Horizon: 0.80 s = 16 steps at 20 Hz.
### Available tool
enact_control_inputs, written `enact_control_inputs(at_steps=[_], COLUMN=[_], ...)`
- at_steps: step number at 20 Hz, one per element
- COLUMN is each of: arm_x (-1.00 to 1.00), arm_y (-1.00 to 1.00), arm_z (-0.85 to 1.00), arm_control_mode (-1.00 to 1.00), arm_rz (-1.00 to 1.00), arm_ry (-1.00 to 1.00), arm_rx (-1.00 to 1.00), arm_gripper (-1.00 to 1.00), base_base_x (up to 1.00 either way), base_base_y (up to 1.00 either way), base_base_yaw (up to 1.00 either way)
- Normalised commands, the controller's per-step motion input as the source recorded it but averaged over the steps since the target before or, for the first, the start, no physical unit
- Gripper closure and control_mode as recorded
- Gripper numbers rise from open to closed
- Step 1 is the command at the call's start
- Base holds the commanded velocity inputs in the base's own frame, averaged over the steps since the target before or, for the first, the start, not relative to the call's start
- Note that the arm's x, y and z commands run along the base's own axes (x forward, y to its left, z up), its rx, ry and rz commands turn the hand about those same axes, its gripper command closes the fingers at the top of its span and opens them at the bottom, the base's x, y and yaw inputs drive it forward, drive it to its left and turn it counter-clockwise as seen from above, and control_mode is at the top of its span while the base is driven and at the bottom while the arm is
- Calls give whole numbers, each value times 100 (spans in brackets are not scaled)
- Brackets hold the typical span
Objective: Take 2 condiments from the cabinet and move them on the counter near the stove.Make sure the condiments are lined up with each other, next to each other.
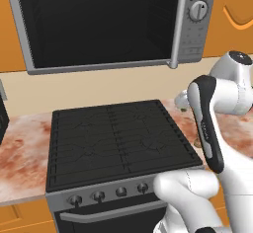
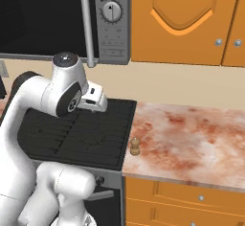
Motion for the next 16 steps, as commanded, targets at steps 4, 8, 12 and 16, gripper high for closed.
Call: enact_control_inputs(at_steps=[4, 8, 12, 16], arm_x=[0, -6, -36, -27], arm_y=[16, 5, 16, 36], arm_z=[0, 0, 0, 4], arm_control_mode=[-100, -100, -100, -100], arm_rz=[-1, 0, 0, -1], arm_ry=[2, -3, -29, -36], arm_rx=[-6, -1, 0, 0], arm_gripper=[-100, -100, -100, -100], base_base_x=[0, 0, 0, 0], base_base_y=[0, 0, 0, 0], base_base_yaw=[0, 0, 0, 0])
